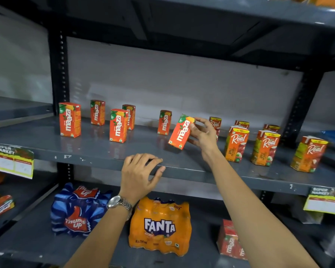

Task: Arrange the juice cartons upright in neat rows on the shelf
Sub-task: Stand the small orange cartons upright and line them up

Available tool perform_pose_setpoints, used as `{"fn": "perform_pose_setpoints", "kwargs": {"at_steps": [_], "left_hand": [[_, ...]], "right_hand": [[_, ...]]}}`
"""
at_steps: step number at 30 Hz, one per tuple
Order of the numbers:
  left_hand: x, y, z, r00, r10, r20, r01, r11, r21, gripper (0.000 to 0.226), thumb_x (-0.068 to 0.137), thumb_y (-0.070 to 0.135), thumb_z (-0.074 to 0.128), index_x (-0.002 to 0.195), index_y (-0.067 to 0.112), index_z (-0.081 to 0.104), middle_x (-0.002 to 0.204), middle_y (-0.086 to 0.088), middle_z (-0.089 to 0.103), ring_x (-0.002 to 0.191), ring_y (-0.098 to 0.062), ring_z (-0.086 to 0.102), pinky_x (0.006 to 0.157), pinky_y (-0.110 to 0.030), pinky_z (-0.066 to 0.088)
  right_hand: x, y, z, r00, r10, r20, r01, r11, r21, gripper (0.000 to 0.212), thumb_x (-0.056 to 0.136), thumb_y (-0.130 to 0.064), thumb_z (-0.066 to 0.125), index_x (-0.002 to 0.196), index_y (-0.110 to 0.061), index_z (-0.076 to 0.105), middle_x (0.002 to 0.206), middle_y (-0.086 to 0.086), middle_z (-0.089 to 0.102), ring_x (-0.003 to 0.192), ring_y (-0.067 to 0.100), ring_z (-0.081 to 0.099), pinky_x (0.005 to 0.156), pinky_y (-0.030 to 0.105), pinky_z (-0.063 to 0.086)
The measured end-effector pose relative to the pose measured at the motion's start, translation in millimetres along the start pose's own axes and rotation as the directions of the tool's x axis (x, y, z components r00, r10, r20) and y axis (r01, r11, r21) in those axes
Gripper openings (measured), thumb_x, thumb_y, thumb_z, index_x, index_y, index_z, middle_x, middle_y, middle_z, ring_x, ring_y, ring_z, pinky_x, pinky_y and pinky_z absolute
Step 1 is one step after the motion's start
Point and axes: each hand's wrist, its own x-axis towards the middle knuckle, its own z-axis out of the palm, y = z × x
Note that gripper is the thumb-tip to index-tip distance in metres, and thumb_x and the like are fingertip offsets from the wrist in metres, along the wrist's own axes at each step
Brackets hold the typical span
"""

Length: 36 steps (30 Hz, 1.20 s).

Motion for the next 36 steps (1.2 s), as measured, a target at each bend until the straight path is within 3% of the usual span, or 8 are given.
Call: {"fn": "perform_pose_setpoints", "kwargs": {"at_steps": [3,7,12,22,30,36], "left_hand": [[-1,4,-1,0.999,-0.036,0.013,0.036,0.999,-0.025,0.032,0.089,0.043,0.046,0.092,0.021,0.07,0.09,0.004,0.068,0.084,-0.013,0.058,0.076,-0.027,0.033],[2,7,-5,0.995,-0.093,0.031,0.095,0.993,-0.066,0.031,0.087,0.043,0.048,0.09,0.022,0.069,0.088,0.005,0.067,0.082,-0.014,0.057,0.075,-0.029,0.033],[0,7,-6,0.992,-0.106,0.075,0.111,0.992,-0.064,0.031,0.087,0.044,0.047,0.092,0.022,0.069,0.089,0.006,0.067,0.083,-0.013,0.057,0.075,-0.029,0.033],[0,5,-5,0.993,-0.091,0.072,0.095,0.994,-0.052,0.03,0.087,0.043,0.048,0.092,0.023,0.069,0.089,0.005,0.067,0.081,-0.014,0.057,0.074,-0.029,0.033],[0,4,-2,0.996,-0.07,0.056,0.072,0.996,-0.042,0.033,0.087,0.045,0.046,0.092,0.022,0.069,0.088,0.004,0.067,0.081,-0.015,0.057,0.072,-0.03,0.033],[1,3,-1,0.996,-0.072,0.046,0.074,0.996,-0.052,0.031,0.086,0.045,0.048,0.091,0.022,0.069,0.086,0.004,0.067,0.08,-0.014,0.056,0.071,-0.029,0.032]], "right_hand": [[-3,-7,-17,0.999,-0.026,-0.02,0.026,1.0,-0.018,0.032,0.088,-0.016,0.058,0.119,-0.013,0.052,0.129,0.012,0.057,0.108,0.024,0.06,0.071,0.029,0.055],[-7,-14,-28,0.995,-0.075,-0.061,0.076,0.997,0.024,0.034,0.089,-0.018,0.057,0.122,-0.013,0.052,0.126,0.01,0.059,0.098,0.014,0.062,0.073,0.027,0.055],[-12,-17,-29,0.987,-0.098,-0.125,0.104,0.994,0.043,0.035,0.089,-0.021,0.057,0.123,-0.014,0.052,0.124,0.008,0.06,0.103,0.016,0.061,0.078,0.029,0.055],[-17,-18,-32,0.991,-0.126,-0.053,0.129,0.991,0.042,0.024,0.087,-0.019,0.059,0.112,-0.019,0.058,0.111,0.002,0.064,0.097,0.013,0.064,0.065,0.019,0.055],[-16,-16,-33,0.99,-0.141,-0.026,0.142,0.99,0.025,0.024,0.087,-0.018,0.061,0.11,-0.019,0.06,0.114,0.004,0.064,0.094,0.007,0.064,0.067,0.018,0.057],[-16,-15,-28,0.991,-0.133,-0.009,0.133,0.991,0.024,0.024,0.086,-0.017,0.061,0.11,-0.018,0.059,0.119,0.007,0.062,0.098,0.012,0.064,0.074,0.026,0.056]]}}
